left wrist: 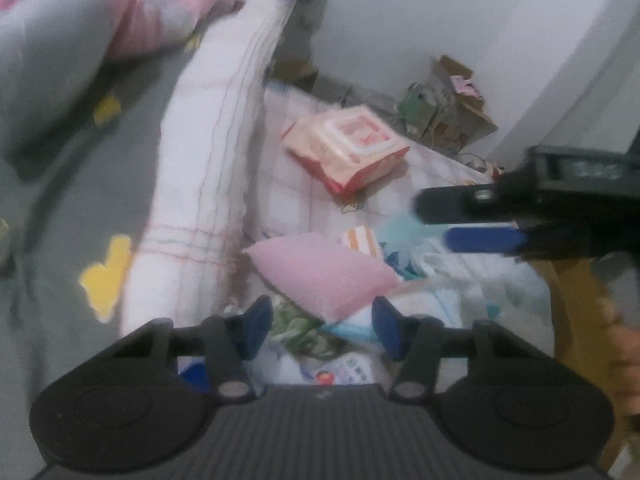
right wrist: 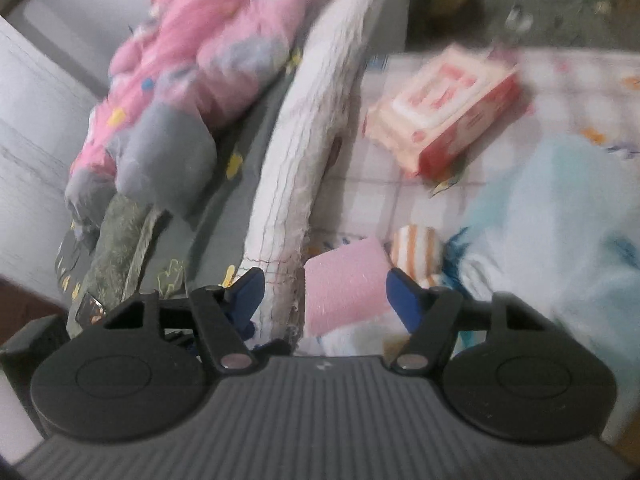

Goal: Organize soft objects
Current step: 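Close the right gripper on the pink foam pad and lift it, then carry the pink foam pad with the right gripper over the cardboard box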

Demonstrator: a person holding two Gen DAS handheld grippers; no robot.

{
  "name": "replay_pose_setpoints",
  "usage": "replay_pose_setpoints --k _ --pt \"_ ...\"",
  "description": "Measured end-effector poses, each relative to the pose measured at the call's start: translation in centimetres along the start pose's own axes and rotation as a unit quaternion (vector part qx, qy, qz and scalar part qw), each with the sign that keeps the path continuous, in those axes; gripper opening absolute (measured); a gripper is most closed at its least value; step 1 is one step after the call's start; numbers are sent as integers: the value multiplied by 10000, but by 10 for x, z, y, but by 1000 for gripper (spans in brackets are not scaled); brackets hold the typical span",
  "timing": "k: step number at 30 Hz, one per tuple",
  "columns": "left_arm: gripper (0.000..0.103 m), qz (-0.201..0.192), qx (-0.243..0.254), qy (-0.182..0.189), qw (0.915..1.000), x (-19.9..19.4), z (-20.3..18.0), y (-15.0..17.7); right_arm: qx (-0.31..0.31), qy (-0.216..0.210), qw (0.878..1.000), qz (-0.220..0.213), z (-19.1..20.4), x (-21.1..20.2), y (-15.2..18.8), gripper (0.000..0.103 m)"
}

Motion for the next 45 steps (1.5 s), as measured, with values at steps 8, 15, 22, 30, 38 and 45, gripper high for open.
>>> replay_pose_setpoints --k 8,15,22,30,38,45 --pt "64 505 -101 -142 9986 48 2 -15 417 341 9922 1123 -38 99 -24 68" --pt "73 606 136 -333 9975 71 0 -12 443 -118 9884 1450 -35 110 -18 68" --pt "73 272 415 -663 9966 63 -8 -15 461 -222 9861 1579 -27 111 -9 51" --pt "69 -213 480 -723 9960 22 -15 -26 510 -458 9883 1363 -14 85 -15 39" --pt "68 -847 797 -838 9897 -35 -44 -27 290 -761 9915 1018 16 32 -15 37" --pt "68 -1179 1033 -716 9850 -75 -85 -16 131 -1023 9933 528 26 -30 -9 37"
Point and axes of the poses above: each gripper's, at about its wrist camera, not at the fingertips, and x roughly the way its jaws point, z to its left, y to its underside, the point moved 7 cm from there along x, roughly the way its jaws point, and after that the axes turned 1 degree about y, right-handed, at the moved point
